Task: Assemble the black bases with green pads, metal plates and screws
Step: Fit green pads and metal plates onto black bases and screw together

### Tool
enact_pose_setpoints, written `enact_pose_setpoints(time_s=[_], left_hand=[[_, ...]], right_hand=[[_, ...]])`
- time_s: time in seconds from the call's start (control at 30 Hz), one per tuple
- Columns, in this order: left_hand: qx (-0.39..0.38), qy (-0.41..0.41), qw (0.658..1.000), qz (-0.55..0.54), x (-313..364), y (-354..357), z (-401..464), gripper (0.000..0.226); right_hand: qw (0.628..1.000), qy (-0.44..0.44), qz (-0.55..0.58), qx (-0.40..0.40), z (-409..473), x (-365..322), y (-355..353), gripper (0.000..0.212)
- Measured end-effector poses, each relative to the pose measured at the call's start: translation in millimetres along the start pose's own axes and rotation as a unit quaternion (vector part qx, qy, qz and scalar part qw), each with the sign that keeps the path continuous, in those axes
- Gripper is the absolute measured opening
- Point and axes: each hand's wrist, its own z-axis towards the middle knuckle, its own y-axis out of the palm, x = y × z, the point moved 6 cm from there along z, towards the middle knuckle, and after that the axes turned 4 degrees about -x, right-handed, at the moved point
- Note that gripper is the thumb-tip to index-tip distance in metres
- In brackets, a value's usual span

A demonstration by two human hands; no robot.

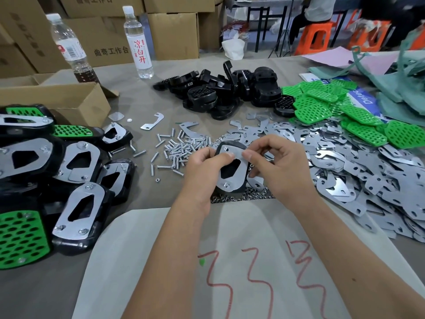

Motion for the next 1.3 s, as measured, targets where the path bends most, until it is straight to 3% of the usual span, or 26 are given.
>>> enact_pose_setpoints(time_s=[0.23,0.87,1.13,1.3], left_hand=[[0.004,-0.002,1.000,-0.005,-1,0,2,0.017],[-0.009,0.008,1.000,0.002,3,1,-3,0.024],[-0.001,0.030,0.999,0.025,5,5,-5,0.025],[0.026,0.022,0.999,-0.005,3,1,-2,0.020]], right_hand=[[0.998,-0.060,-0.012,-0.016,-2,-9,3,0.017],[0.985,0.020,0.152,-0.076,3,6,2,0.011],[0.996,0.005,0.086,-0.033,3,9,0,0.020],[0.996,-0.019,0.060,-0.066,3,5,7,0.021]])
